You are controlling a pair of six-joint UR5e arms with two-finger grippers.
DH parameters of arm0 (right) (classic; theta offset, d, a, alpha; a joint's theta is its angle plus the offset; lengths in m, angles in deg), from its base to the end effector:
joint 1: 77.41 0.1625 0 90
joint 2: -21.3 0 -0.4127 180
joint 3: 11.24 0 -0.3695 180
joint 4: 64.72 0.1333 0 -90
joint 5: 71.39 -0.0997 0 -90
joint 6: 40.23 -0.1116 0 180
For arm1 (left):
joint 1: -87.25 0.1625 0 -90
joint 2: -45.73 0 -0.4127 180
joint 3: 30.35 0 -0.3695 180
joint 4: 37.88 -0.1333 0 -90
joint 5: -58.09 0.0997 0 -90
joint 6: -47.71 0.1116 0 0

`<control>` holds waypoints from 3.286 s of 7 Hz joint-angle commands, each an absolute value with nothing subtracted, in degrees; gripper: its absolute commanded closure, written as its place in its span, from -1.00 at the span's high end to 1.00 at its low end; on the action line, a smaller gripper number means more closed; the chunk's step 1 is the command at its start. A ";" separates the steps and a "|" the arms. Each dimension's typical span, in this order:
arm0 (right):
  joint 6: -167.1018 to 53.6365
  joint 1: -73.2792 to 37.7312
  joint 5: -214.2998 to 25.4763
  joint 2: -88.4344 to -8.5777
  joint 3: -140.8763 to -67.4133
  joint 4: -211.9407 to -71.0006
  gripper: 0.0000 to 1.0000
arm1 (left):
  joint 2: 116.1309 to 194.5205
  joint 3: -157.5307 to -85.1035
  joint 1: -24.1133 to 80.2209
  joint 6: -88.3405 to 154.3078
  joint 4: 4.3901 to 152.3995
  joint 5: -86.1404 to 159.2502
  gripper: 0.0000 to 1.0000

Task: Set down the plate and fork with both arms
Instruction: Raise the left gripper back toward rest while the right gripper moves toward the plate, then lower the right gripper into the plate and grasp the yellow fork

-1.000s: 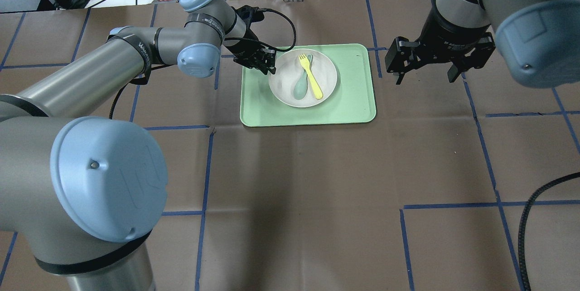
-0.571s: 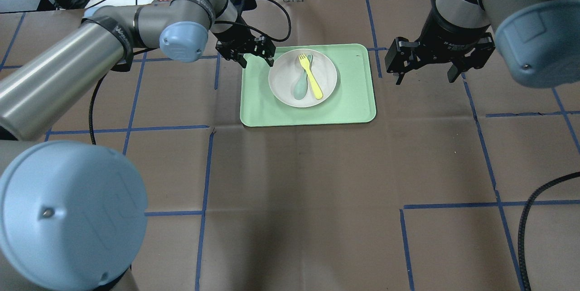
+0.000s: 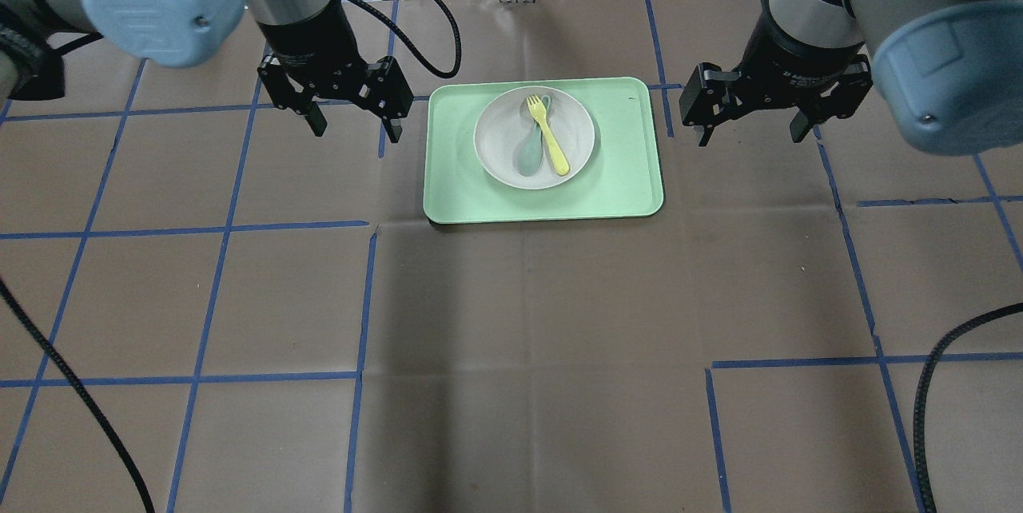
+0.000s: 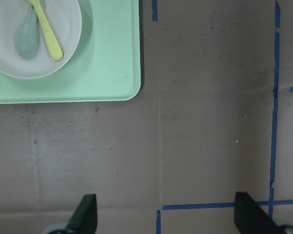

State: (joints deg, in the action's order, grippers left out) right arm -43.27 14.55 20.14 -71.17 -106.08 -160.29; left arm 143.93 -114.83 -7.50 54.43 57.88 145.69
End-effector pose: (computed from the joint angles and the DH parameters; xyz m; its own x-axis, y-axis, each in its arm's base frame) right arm 0.1459 -0.4524 0.4537 -0.9995 0.0203 0.0237 0.0189 0.9982 -0.0572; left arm -0.1797 -0.4970 0.4288 -0.9798 0.1914 0.0583 0.1979 0.9700 0.1409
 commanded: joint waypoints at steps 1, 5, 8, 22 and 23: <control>-43.74 14.62 19.93 -69.33 -105.20 -160.70 1.00 | 131.22 -125.12 -2.70 54.92 61.43 146.51 0.98; -44.27 18.20 18.79 -55.04 -91.17 -161.05 1.00 | 130.88 -126.24 -0.90 55.35 54.77 147.91 0.98; -47.25 23.83 19.49 -41.23 -78.16 -162.45 1.00 | 131.51 -124.22 -4.48 57.56 55.19 152.70 0.98; -51.22 26.66 20.46 -25.99 -77.15 -171.16 0.08 | 132.21 -125.53 -4.86 56.94 54.22 149.14 0.99; -51.22 26.66 20.46 -25.55 -77.16 -171.16 0.02 | 132.22 -125.53 -4.86 57.03 54.22 149.14 0.99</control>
State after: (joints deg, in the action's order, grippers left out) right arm -51.27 26.65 20.49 -26.12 -77.10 -171.15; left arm 132.17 -125.56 -4.86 56.96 54.23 149.14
